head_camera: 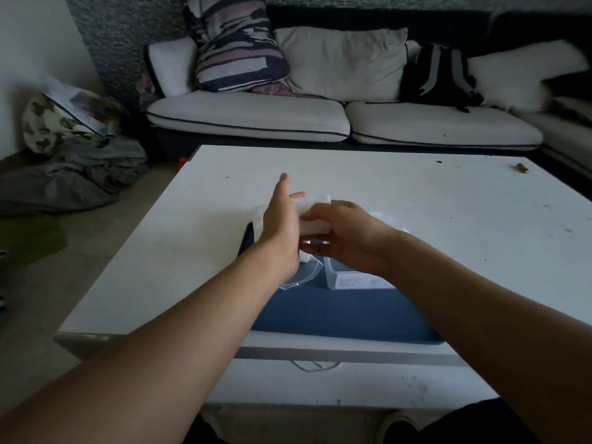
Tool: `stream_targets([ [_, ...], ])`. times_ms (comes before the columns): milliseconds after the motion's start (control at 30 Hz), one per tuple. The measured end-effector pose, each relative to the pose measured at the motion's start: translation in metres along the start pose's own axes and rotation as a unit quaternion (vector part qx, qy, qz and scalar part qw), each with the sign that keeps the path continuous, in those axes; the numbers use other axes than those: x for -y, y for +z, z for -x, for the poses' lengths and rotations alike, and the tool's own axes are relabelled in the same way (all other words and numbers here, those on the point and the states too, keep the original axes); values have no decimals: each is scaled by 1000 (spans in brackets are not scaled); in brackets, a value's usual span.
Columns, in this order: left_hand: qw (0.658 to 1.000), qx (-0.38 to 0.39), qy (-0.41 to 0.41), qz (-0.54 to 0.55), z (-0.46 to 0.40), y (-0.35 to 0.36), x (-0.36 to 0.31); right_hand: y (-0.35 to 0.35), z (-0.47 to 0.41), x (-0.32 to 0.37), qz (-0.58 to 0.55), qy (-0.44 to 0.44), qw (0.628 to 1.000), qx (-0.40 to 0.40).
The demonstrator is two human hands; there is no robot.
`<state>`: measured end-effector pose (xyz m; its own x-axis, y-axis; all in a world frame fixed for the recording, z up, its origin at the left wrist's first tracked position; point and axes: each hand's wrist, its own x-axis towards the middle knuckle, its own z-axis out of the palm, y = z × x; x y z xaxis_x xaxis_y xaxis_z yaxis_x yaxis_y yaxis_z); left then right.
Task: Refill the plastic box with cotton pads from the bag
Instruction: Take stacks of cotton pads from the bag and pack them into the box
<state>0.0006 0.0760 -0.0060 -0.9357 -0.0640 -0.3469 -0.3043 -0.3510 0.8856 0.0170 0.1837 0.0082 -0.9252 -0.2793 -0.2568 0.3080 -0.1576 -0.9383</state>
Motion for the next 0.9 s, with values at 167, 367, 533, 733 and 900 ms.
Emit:
stream_targets([
  [167, 998, -34, 43, -29, 0, 14, 4, 2, -2, 0, 118, -7, 991, -56],
  [367, 930, 17, 230, -285, -13, 15, 15, -51, -10, 18, 342, -13, 915, -212],
  [533, 784, 122, 344, -502, -20, 2, 27, -105, -12, 18, 410, 84, 861, -289],
  [733, 604, 259, 291, -695, -15, 3, 36, -125, -20, 17, 431, 90, 846, -302],
  [900, 553, 263, 293, -735, -19, 5, 42, -130, -29, 12, 483, 97, 810, -320],
])
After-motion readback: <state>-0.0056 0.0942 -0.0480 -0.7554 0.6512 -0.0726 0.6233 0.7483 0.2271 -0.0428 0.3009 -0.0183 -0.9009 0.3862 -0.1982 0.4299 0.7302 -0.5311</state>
